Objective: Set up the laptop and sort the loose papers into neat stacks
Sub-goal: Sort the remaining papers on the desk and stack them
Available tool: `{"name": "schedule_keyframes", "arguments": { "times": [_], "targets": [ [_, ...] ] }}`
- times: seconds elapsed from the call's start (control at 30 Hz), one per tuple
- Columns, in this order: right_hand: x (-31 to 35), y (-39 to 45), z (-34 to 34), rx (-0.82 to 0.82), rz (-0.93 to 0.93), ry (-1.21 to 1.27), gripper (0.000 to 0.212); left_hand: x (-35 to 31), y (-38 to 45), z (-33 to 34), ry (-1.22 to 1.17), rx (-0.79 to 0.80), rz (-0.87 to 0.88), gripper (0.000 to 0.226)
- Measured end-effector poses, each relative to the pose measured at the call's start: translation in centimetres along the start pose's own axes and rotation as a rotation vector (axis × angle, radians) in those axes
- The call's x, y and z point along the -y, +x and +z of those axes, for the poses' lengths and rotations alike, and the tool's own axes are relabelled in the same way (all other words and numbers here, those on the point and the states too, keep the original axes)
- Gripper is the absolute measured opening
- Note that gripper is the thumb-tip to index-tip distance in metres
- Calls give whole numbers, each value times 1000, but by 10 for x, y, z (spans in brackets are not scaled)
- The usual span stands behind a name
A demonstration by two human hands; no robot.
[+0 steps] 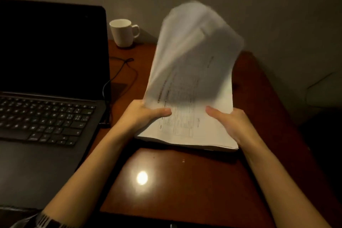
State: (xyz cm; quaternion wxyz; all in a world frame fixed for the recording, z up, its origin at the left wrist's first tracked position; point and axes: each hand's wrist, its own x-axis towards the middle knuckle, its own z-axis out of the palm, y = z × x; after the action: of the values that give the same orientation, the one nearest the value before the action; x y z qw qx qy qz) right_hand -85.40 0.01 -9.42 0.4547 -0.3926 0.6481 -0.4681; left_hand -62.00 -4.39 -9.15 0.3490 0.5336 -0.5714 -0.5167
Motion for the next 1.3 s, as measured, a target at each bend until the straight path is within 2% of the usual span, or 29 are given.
{"name": "schedule_keyframes", "arguments": {
  "times": [0.07, 0.2, 0.4, 0.53, 0.7, 0.87, 0.93, 1.13, 1.3],
  "targets": [
    [-2, 0, -2, 12, 18, -10, 15, 6, 6, -3, 2, 39, -47, 29],
    [-5, -1, 1, -33, 37, -27, 16, 3, 5, -1, 13, 12, -156, 29],
    [38, -20, 7, -49, 193, -40, 25, -33, -9, -10, 6, 86, -318, 40],
    [101, -39, 6, -43, 211, -52, 25, -87, -33, -28, -65, 62, -287, 42],
    [182, -63, 34, -9, 147, -24, 26, -154, -63, -84, -121, -15, -217, 30],
    [223, -92, 103, 92, 64, 34, 26, -180, -103, -169, -240, -130, -192, 47],
    [230, -108, 139, 132, 41, 46, 26, -175, -122, -205, -247, -160, -206, 42],
    [232, -164, 260, 263, 51, 67, 28, -154, -186, -325, -129, -245, -222, 40],
    [231, -217, 362, 341, 28, 88, 26, -132, -239, -426, 60, -254, -321, 48]
  ]
}}
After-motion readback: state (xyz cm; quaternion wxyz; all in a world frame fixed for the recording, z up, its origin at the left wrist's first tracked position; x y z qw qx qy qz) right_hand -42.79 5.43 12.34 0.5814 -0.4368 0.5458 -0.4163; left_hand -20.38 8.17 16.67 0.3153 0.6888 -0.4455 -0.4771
